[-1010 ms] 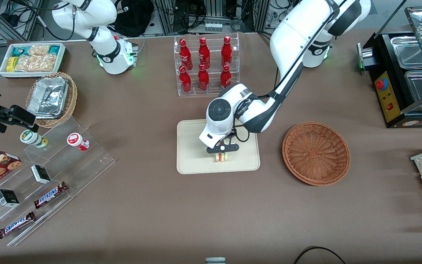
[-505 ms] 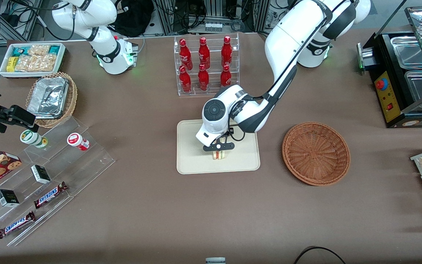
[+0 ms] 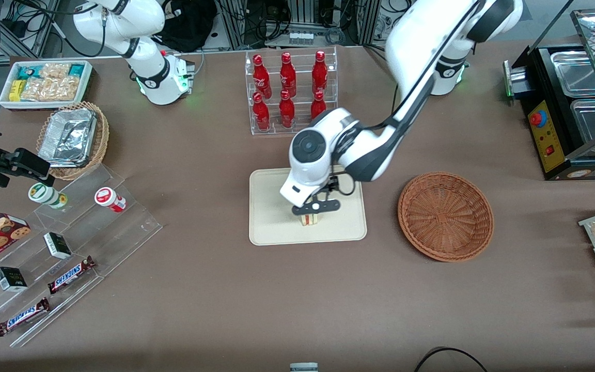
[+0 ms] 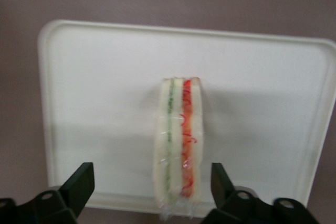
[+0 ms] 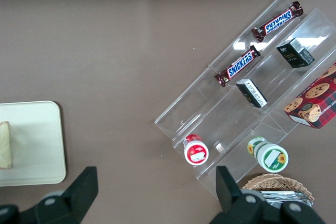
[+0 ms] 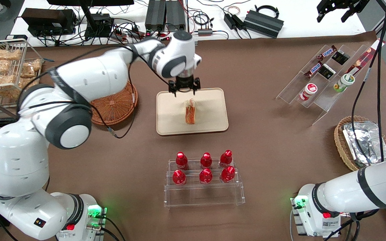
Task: Place sandwich from basket to tray
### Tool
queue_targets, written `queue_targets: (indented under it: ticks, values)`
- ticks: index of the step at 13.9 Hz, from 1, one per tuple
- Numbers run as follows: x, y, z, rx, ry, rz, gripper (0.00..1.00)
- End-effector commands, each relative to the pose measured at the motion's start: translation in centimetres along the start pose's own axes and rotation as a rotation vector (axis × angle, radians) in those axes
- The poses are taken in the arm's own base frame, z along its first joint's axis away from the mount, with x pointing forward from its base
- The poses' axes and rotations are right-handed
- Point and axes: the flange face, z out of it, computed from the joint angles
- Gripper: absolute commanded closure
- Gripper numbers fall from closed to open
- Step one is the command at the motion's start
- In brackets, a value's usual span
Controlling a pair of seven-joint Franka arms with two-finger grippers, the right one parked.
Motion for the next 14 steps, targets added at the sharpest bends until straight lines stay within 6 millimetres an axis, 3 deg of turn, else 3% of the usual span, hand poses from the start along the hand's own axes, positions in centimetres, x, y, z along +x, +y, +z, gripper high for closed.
queue_targets:
  ticks: [1,4,7,10,14]
  values:
    - [0.9,-5.3,-7.6,0.027,0.016,-0.091,0.00]
    - [2.8,-12.4,-13.8,0.069,0.016,-0.182,0.00]
    - [3.1,-20.6,-18.4,0.107,0.012,-0.168,0.00]
    - [3.3,-28.6,-21.1,0.123,0.008,-0.118,0.00]
    - [4.1,-37.7,-24.0,0.120,-0.033,-0.019,0.00]
